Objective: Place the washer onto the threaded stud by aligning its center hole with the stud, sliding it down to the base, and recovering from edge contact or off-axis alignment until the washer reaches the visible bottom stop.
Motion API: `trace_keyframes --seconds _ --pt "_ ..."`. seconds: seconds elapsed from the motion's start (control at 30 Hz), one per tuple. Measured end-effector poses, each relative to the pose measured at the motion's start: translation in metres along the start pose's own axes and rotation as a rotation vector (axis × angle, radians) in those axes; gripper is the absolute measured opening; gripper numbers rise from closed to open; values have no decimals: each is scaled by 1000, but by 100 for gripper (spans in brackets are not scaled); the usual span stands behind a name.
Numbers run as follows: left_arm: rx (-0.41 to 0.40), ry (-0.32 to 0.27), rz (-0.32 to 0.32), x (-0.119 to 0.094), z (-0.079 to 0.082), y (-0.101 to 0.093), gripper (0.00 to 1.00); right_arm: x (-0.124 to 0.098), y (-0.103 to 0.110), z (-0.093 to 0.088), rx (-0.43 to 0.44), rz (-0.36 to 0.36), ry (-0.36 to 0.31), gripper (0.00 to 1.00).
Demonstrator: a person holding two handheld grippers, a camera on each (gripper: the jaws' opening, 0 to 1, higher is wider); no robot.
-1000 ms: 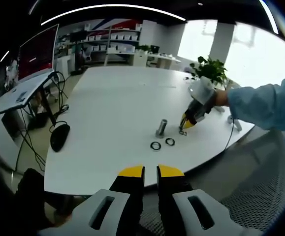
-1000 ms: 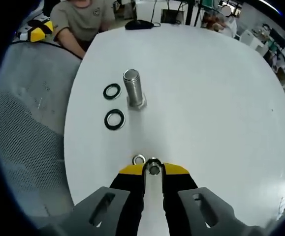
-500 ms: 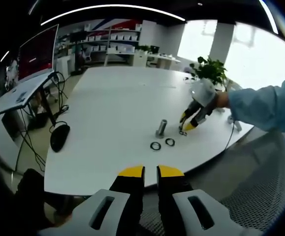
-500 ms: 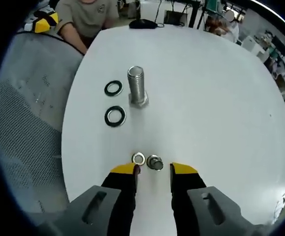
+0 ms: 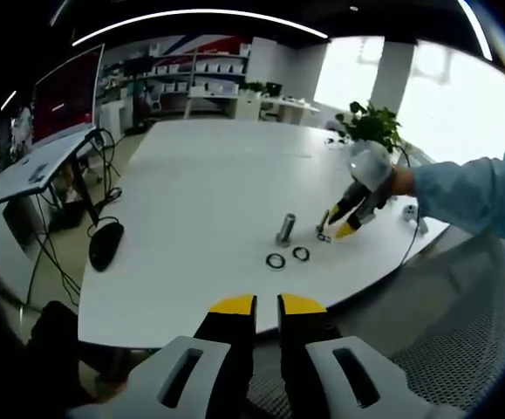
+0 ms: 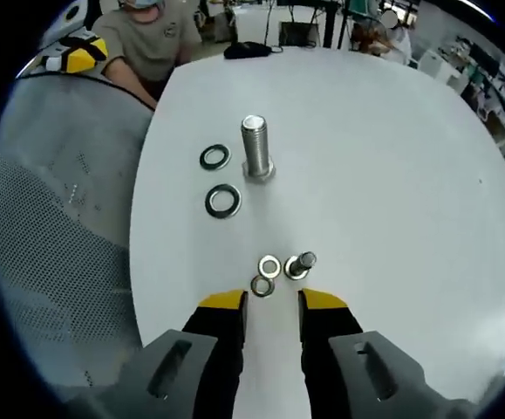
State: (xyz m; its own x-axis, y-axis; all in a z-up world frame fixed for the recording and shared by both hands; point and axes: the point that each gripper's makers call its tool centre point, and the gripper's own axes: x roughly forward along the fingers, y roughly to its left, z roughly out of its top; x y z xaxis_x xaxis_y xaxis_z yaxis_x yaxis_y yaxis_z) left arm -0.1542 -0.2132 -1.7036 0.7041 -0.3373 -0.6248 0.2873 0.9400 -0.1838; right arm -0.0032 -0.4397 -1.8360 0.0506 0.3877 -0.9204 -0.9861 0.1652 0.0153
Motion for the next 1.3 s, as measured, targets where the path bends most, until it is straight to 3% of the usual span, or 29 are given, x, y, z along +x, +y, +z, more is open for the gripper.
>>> trace_keyframes --seconds 0.63,0.8,0.97,1.3 --pt "-3 -1 2 0 0 0 7 20 10 -1 -38 26 39 20" --pt "-3 -2 3 0 0 0 7 19 6 -1 -87 5 43 16" --pt "-2 0 2 0 0 0 7 19 4 -1 -45 -8 39 14" --pt "-1 3 2 0 0 0 7 19 5 0 -42 -7 22 14"
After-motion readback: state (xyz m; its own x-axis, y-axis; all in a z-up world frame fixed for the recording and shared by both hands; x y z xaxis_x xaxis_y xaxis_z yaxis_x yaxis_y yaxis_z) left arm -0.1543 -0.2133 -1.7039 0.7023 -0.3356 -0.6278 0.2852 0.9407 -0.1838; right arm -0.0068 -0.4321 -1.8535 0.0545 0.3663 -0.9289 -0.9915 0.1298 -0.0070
